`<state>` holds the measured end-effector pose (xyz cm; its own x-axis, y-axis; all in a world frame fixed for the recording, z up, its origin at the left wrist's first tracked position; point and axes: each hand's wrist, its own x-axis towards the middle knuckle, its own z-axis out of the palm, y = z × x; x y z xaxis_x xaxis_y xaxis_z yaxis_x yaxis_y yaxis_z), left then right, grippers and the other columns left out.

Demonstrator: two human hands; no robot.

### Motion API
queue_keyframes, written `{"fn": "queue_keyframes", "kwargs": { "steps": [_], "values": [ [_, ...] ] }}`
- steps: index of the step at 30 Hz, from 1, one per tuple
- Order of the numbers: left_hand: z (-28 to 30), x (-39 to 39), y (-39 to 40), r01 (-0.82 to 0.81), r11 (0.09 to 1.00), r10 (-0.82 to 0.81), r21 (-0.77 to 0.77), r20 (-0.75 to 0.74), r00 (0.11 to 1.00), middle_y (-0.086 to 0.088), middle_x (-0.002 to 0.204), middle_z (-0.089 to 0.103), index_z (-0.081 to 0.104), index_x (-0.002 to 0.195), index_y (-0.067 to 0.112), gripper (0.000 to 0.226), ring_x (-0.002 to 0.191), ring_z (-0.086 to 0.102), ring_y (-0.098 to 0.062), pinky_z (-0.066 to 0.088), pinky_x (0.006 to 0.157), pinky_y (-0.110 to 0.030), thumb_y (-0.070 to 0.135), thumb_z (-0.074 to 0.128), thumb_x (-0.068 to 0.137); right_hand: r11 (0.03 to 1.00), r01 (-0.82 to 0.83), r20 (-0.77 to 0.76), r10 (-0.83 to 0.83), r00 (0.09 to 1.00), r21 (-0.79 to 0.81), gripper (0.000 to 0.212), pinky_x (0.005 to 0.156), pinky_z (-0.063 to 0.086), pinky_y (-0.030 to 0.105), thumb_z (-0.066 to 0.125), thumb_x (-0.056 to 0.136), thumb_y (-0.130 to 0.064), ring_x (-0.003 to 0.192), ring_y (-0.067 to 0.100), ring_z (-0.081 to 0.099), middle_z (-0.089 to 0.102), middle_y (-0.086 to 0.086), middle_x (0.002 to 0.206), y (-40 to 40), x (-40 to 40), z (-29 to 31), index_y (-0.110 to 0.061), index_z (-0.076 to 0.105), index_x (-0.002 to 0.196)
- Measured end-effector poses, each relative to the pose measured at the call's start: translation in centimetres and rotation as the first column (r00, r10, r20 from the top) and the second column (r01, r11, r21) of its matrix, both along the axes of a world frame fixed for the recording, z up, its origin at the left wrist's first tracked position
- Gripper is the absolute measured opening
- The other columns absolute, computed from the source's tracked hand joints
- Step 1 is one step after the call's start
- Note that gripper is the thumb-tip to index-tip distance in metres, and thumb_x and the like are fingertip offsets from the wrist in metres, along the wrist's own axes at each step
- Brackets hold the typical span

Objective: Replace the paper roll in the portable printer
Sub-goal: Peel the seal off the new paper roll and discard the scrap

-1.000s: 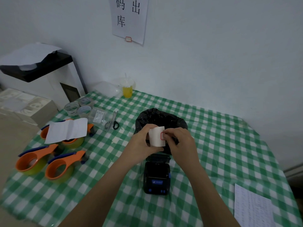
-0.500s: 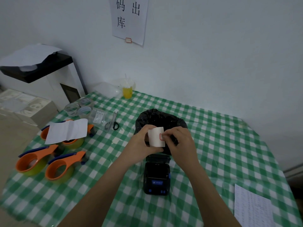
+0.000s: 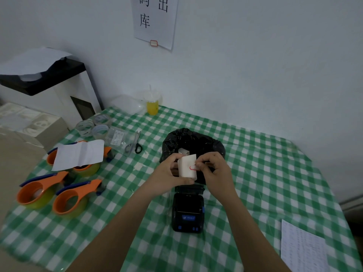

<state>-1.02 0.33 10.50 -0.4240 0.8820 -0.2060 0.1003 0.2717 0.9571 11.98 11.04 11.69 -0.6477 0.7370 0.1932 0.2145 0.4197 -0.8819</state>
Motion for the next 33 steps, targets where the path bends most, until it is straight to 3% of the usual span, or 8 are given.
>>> {"fn": "queue_keyframes", "kwargs": {
  "steps": [5, 10, 16, 19, 23, 25, 28, 33],
  "values": [
    [-0.6, -0.6, 0.6, 0.003, 1.0, -0.003, -0.027, 0.019, 1.0, -0.003, 0.112, 0.067, 0.051, 0.117, 0.031, 0.065, 0.103, 0.065, -0.015, 0.054, 0.092, -0.034, 0.021, 0.085, 0.063, 0.999, -0.007, -0.025, 0.007, 1.0, -0.032, 0.037, 0.075, 0.047, 0.008, 0.063, 0.083, -0.001, 0.084, 0.004, 0.058, 0.057, -0.005, 0.091, 0.5, -0.3, -0.3, -0.036, 0.058, 0.072],
    [-1.5, -1.3, 1.1, 0.011, 0.997, -0.006, -0.07, 0.061, 0.998, -0.004, 0.114, 0.066, 0.05, 0.121, 0.031, 0.07, 0.103, 0.066, -0.018, 0.054, 0.094, -0.04, 0.023, 0.087, 0.061, 0.997, -0.041, -0.035, 0.039, 0.999, -0.063, 0.037, 0.08, 0.053, 0.022, 0.062, 0.084, -0.001, 0.09, 0.019, 0.063, 0.056, -0.005, 0.093, 1.3, -0.7, -1.2, -0.036, 0.059, 0.073],
    [-2.8, -2.2, 2.0, 0.01, 0.996, 0.001, -0.09, 0.118, 0.993, -0.008, 0.112, 0.066, 0.052, 0.117, 0.03, 0.065, 0.101, 0.067, -0.022, 0.056, 0.092, -0.042, 0.018, 0.086, 0.063, 0.99, -0.073, -0.061, 0.066, 0.996, -0.117, 0.037, 0.083, 0.054, 0.03, 0.061, 0.084, 0.003, 0.09, 0.019, 0.061, 0.057, 0.003, 0.095, 2.3, -1.1, -2.3, -0.033, 0.06, 0.075],
    [-3.4, -2.7, 2.2, -0.007, 0.994, 0.02, -0.108, 0.123, 0.992, -0.005, 0.108, 0.066, 0.052, 0.115, 0.027, 0.059, 0.099, 0.067, -0.021, 0.057, 0.086, -0.036, 0.016, 0.084, 0.066, 0.96, -0.013, -0.13, -0.024, 0.991, -0.279, 0.027, 0.081, 0.053, 0.03, 0.06, 0.085, 0.0, 0.086, 0.019, 0.064, 0.064, 0.014, 0.096, 3.1, -1.4, -2.7, -0.026, 0.064, 0.077],
    [-4.4, -3.6, 2.6, -0.047, 0.99, 0.063, -0.134, 0.119, 0.991, -0.003, 0.108, 0.064, 0.05, 0.116, 0.027, 0.057, 0.1, 0.064, -0.019, 0.055, 0.079, -0.029, 0.018, 0.082, 0.069, 0.909, 0.134, -0.051, -0.167, 0.985, -0.394, 0.019, 0.085, 0.052, 0.029, 0.06, 0.088, -0.006, 0.092, 0.012, 0.065, 0.071, 0.002, 0.095, 4.9, -2.3, -3.7, -0.021, 0.071, 0.088],
    [-4.9, -4.1, 2.9, -0.077, 0.988, 0.094, -0.135, 0.12, 0.988, -0.003, 0.109, 0.064, 0.05, 0.117, 0.023, 0.057, 0.1, 0.063, -0.018, 0.055, 0.076, -0.025, 0.016, 0.082, 0.07, 0.925, 0.193, 0.073, -0.179, 0.981, -0.326, 0.018, 0.08, 0.051, 0.019, 0.059, 0.089, -0.01, 0.084, 0.002, 0.064, 0.072, -0.003, 0.094, 6.2, -3.2, -4.4, -0.021, 0.073, 0.094],
    [-5.8, -4.9, 3.5, -0.116, 0.983, 0.13, -0.141, 0.097, 0.987, -0.003, 0.109, 0.063, 0.051, 0.115, 0.022, 0.057, 0.102, 0.062, -0.02, 0.057, 0.081, -0.034, 0.017, 0.082, 0.068, 0.982, 0.174, 0.255, -0.151, 0.955, -0.07, 0.016, 0.056, 0.042, 0.009, 0.061, 0.088, -0.015, 0.052, -0.003, 0.055, 0.074, 0.003, 0.083, 8.2, -5.3, -5.7, -0.016, 0.075, 0.096],
    [-6.7, -6.1, 4.2, -0.131, 0.981, 0.136, -0.143, 0.03, 0.99, 0.002, 0.108, 0.061, 0.05, 0.115, 0.024, 0.057, 0.102, 0.061, -0.02, 0.056, 0.085, -0.041, 0.023, 0.082, 0.068, 0.98, -0.062, 0.588, -0.063, 0.806, 0.191, 0.016, 0.073, 0.054, 0.035, 0.057, 0.088, -0.011, 0.079, 0.025, 0.066, 0.073, 0.013, 0.091, 11.3, -9.4, -8.0, -0.006, 0.07, 0.095]
  ]
}}
